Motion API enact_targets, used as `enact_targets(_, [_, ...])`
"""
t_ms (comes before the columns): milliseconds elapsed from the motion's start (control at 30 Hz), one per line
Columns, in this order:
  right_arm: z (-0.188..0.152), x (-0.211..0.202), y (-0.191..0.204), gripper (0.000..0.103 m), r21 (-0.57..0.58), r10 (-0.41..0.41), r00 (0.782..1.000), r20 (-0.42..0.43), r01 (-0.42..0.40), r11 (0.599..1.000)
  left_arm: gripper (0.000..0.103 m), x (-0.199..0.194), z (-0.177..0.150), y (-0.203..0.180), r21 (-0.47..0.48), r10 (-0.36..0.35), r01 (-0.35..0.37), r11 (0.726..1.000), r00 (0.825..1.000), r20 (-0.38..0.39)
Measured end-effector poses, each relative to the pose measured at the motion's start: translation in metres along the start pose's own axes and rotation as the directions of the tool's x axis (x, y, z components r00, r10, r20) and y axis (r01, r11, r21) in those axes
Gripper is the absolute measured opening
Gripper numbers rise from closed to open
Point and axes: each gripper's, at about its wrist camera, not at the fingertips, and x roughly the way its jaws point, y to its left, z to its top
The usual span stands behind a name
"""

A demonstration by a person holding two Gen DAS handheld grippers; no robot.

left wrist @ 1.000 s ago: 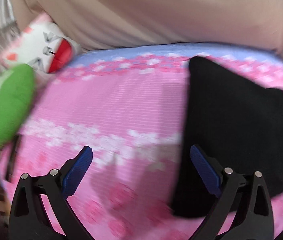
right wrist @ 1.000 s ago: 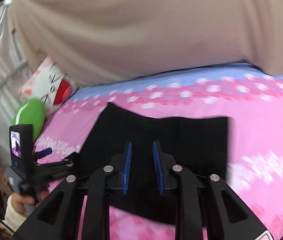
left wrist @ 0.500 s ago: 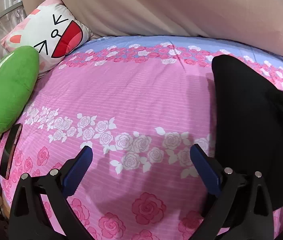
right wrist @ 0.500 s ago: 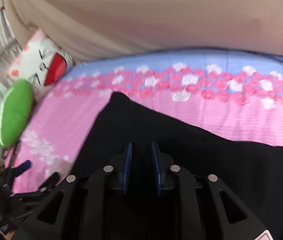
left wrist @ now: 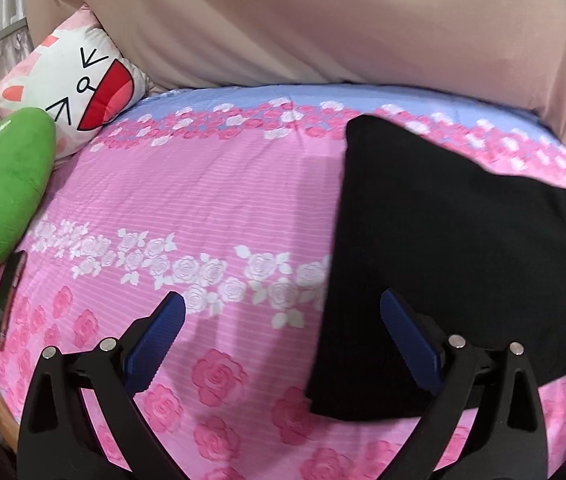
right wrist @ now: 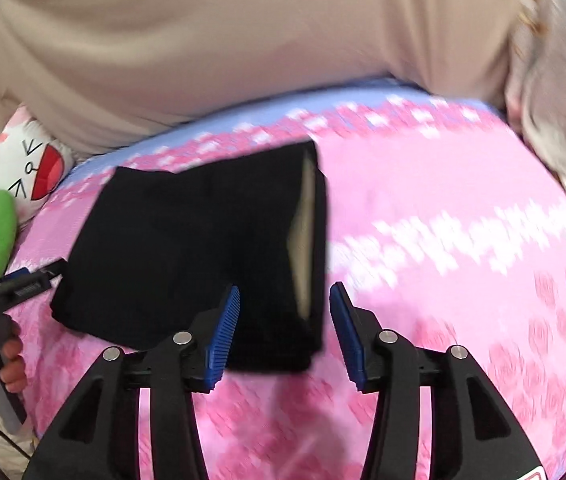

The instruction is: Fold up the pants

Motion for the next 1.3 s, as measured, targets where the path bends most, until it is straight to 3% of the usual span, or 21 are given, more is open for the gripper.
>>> enact_targets(100, [-0.008, -0.007, -0.006, 0.047, 0.010, 0.021, 1.000, 0.007, -0.021, 1.000, 0.096, -0.011, 0.000, 0.001, -0.040, -0.120, 0.120, 0.992, 0.993, -0.006])
enact_targets(167, [-0.011, -0.007, -0.004, 0.051, -0.008, 0.026, 1.000, 0.014, -0.026, 1.000, 0.098, -0.008, 0.000, -0.004, -0.044, -0.151, 0.150, 0.988, 0.989, -0.009])
enact_targets(267, [-0.010, 0.000, -0.005, 0.051, 0.002, 0.029, 1.000, 0.000, -0.029, 1.000, 0.098, 0.019, -0.004, -0.011, -0.051, -0.181, 0.177, 0.983, 0.980, -0.085])
enact_targets(300, [-0.010, -0.001, -0.005, 0.048, 0.009, 0.038, 0.999, 0.013, -0.038, 0.999, 0.098, 0.024, -0.006, -0.010, -0.071, -0.201, 0.195, 0.978, 0.975, -0.094])
enact_targets(400, [-0.004, -0.003, 0.002, 0.018, -0.002, 0.068, 0.997, 0.046, -0.068, 0.998, 0.098, 0.032, -0.007, -0.006, -0.099, -0.234, 0.224, 0.970, 0.966, -0.109])
enact_targets(467, [0.002, 0.001, 0.012, 0.018, -0.045, 0.046, 0.997, 0.062, -0.043, 0.998, 0.098, 0.035, -0.008, -0.006, -0.104, -0.240, 0.229, 0.968, 0.964, -0.113])
enact_targets(567, [0.001, 0.027, 0.008, 0.016, -0.073, -0.015, 1.000, -0.008, 0.015, 0.997, 0.098, 0.034, -0.008, -0.008, -0.075, -0.226, 0.219, 0.973, 0.968, -0.111])
enact_targets(633, [0.007, 0.020, 0.003, 0.012, -0.036, 0.020, 1.000, -0.004, -0.020, 0.999, 0.098, 0.031, -0.006, -0.009, -0.059, -0.209, 0.204, 0.977, 0.973, -0.100])
enact_targets(700, [0.023, 0.002, 0.021, 0.012, -0.093, 0.006, 0.997, 0.071, 0.001, 0.996, 0.098, 0.030, -0.002, -0.013, -0.042, -0.188, 0.184, 0.982, 0.978, -0.087])
enact_targets(767, [0.042, -0.002, 0.041, 0.012, -0.154, 0.057, 0.992, 0.110, -0.040, 0.987, 0.098, 0.027, 0.001, -0.016, -0.024, -0.156, 0.155, 0.988, 0.986, -0.061])
enact_targets(867, [0.059, 0.041, 0.055, 0.012, -0.216, 0.030, 0.998, 0.054, -0.018, 0.976, 0.098, 0.028, 0.004, -0.021, 0.003, -0.125, 0.126, 0.992, 0.991, -0.052])
enact_targets(933, [0.061, 0.079, 0.043, 0.007, -0.211, -0.068, 0.998, -0.001, 0.066, 0.975, 0.098, 0.030, 0.005, -0.019, -0.001, -0.133, 0.133, 0.991, 0.990, -0.056])
enact_targets(1033, [0.063, 0.078, 0.018, 0.007, -0.092, 0.025, 1.000, -0.014, -0.026, 0.995, 0.098, 0.032, 0.006, -0.015, -0.012, -0.163, 0.163, 0.987, 0.984, -0.065])
enact_targets(1100, [0.061, 0.052, 0.016, 0.026, -0.068, 0.007, 0.999, 0.034, -0.005, 0.998, 0.098, 0.028, 0.008, -0.006, -0.048, -0.212, 0.209, 0.977, 0.975, -0.064])
enact_targets(1133, [0.057, 0.039, 0.013, 0.042, -0.059, 0.011, 0.999, 0.049, -0.008, 0.998, 0.098, 0.027, 0.007, -0.003, -0.063, -0.238, 0.234, 0.970, 0.969, -0.064])
enact_targets(1200, [0.043, 0.022, 0.005, 0.059, -0.031, 0.053, 0.998, 0.037, -0.052, 0.998, 0.098, 0.026, 0.004, 0.007, -0.112, -0.328, 0.319, 0.941, 0.941, -0.078])
enact_targets(1300, [0.016, 0.018, -0.009, 0.063, 0.023, 0.099, 0.994, -0.043, -0.098, 0.995, 0.098, 0.035, -0.006, 0.011, -0.166, -0.419, 0.397, 0.903, 0.900, -0.124])
